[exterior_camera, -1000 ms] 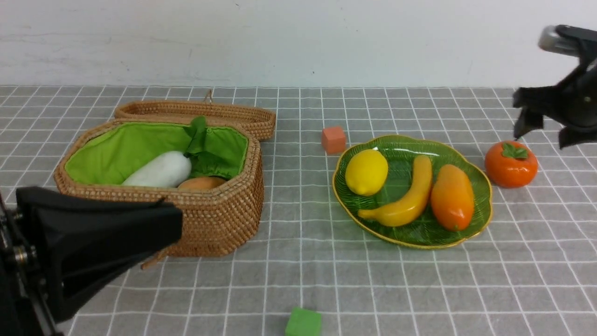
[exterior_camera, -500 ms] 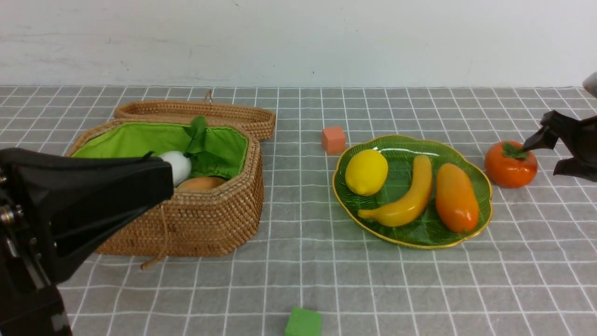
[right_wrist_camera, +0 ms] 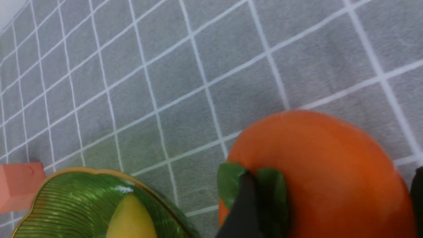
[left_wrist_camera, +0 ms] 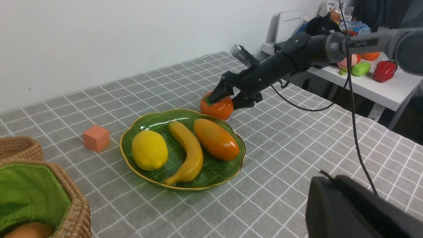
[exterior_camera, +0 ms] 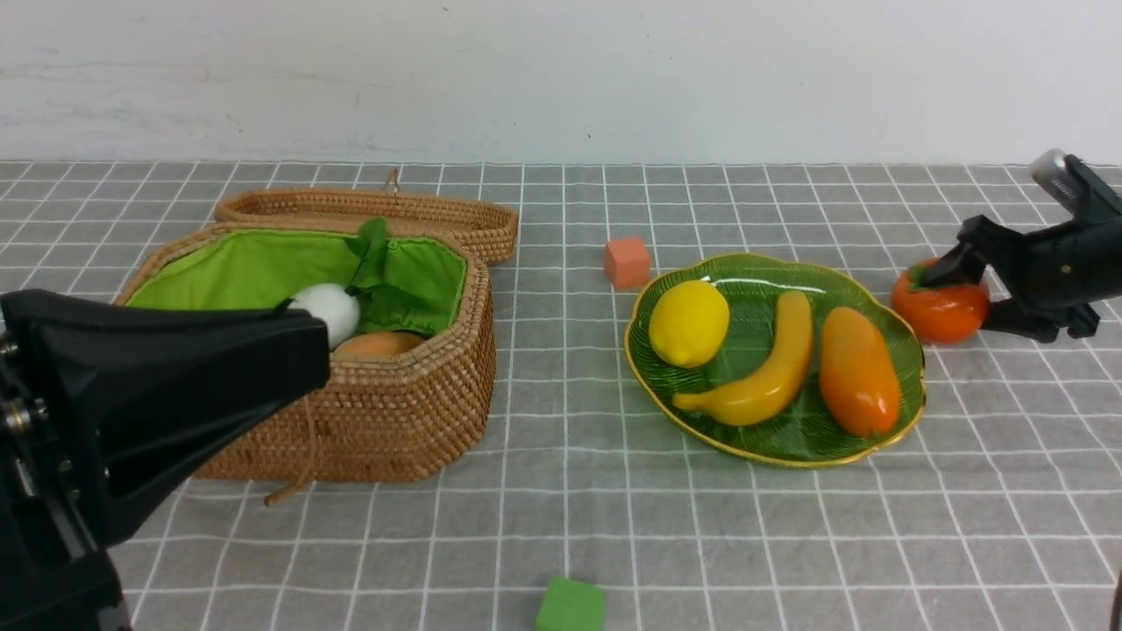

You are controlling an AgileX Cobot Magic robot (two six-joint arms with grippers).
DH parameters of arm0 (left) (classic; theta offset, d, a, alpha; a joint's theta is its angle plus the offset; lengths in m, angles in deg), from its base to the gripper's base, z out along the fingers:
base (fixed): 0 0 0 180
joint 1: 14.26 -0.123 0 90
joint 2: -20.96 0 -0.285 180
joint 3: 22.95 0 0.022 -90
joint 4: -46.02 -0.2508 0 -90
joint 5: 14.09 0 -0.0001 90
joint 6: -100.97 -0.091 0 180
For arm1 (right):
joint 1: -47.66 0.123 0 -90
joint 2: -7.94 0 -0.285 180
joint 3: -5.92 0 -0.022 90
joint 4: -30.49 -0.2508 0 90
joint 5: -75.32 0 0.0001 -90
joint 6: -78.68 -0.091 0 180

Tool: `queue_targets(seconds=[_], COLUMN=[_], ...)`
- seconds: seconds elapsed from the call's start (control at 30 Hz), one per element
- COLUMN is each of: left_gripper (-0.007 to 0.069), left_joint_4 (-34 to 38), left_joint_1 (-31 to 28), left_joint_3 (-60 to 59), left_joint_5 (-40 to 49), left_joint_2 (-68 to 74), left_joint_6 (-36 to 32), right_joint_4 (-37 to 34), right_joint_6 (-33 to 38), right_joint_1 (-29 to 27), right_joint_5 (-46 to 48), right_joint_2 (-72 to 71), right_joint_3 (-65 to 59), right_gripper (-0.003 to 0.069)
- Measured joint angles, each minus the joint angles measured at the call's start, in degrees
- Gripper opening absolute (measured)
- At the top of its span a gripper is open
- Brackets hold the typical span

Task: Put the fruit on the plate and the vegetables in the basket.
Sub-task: Grab a tomato with your right arm and place it on the plate on the right.

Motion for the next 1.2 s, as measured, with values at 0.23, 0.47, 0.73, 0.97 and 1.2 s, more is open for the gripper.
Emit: queue_targets(seconds=[0.23,0.47,0.73,0.97,1.2], left_gripper=[-0.0013,-0.0013,-0.0013,-0.0013,-0.0013], left_joint_4=[0.0,-0.1,-0.2,-0.4,-1.0], left_joint_1=[0.0,0.0,0.0,0.0,0.0], left_joint_3=[0.0,0.0,0.0,0.0,0.0], left_joint_5=[0.0,1.3,3.1,5.0,6.3], left_joint_2=[0.0,0.0,0.0,0.0,0.0], left_joint_6=[0.0,0.0,0.0,0.0,0.0], right_joint_4=[2.3,11.0,13.9,16.9,16.2], right_joint_6=[0.1,-0.6,-2.6,-2.8,-5.0], right_joint_1=[1.7,1.7,12.7,20.3,20.5], right_joint_5=[-1.2,-0.9,8.9,7.2,6.5], right_joint_2=[0.2,-4.5,-15.3,-8.8,-10.3], right_joint_3=[0.0,-0.3,0.3,-0.2,-0.2], right_gripper=[0.0507,0.0508,0.0508,0.0518,0.0673])
